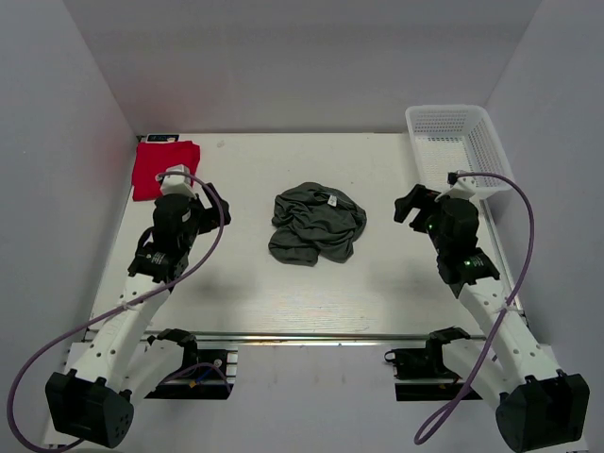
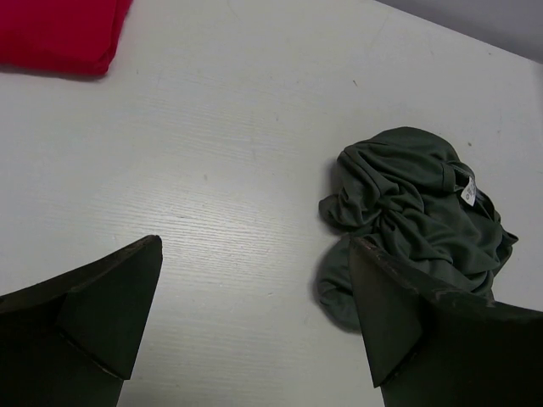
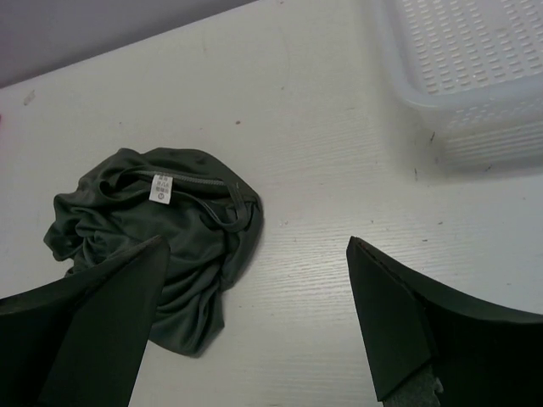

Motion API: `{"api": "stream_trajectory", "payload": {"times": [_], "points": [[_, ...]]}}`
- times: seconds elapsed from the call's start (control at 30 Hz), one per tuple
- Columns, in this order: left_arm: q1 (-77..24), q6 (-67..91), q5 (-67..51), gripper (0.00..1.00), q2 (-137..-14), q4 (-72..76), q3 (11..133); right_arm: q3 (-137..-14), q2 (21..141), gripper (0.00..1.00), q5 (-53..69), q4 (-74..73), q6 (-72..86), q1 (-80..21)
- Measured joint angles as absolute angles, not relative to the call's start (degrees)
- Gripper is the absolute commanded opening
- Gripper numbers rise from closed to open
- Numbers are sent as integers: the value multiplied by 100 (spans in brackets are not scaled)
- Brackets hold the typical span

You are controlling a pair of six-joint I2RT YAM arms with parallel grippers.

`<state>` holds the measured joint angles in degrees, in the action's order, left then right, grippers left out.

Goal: Fold and stack the t-shirts
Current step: Flatten out the tshirt

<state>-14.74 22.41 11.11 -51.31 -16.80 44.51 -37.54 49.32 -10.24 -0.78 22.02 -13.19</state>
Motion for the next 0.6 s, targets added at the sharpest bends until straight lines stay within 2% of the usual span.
{"api": "stream_trajectory", "payload": {"times": [0.23, 0.33, 0.47, 0.6], "points": [[-1476, 2196, 471, 100, -5341, -1470, 4377, -3758, 5334, 90, -718, -207, 2091, -1319], [-1511, 2093, -340, 100, -5902, -1135, 4340, -3826, 5664, 90, -502, -209, 1979, -1319], [-1649, 2025, -1527, 91, -6984, -582, 4316, -4189, 6440, 90, -108, -309, 1804, -1321], [-2001, 2036, -2226, 88, -7907, -248, 4257, -4530, 7164, 90, 148, -290, 1710, -1328]]}}
